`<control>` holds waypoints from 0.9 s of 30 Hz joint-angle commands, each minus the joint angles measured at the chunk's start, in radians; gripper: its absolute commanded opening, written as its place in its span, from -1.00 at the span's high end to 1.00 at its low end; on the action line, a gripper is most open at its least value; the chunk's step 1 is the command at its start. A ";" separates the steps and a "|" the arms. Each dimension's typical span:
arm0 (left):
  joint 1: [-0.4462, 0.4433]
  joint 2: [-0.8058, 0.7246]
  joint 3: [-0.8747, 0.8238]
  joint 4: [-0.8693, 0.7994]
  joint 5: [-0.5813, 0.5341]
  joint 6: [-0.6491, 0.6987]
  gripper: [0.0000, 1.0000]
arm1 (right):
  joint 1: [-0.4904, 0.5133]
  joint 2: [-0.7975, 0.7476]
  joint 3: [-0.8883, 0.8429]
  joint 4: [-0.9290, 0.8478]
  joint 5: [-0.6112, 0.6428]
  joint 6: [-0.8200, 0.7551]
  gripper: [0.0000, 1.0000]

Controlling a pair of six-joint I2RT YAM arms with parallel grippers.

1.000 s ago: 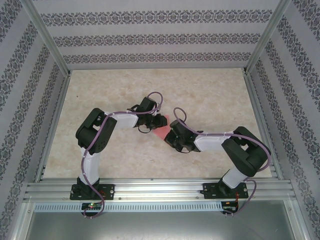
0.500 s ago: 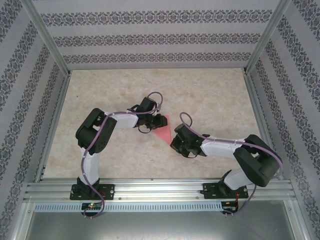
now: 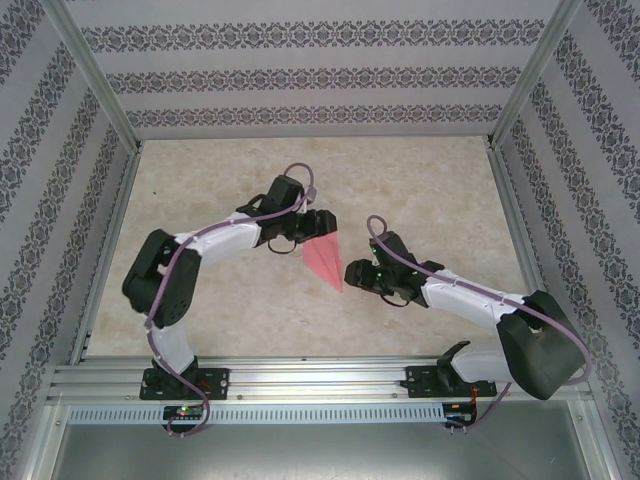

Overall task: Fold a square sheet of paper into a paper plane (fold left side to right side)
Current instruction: Fourth fold the wing at the center of the table, then turn over the paper at the center of the table.

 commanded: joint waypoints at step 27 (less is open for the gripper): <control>0.034 -0.028 -0.251 0.185 0.010 -0.170 -0.04 | -0.093 0.465 0.274 0.233 -0.340 -0.320 0.72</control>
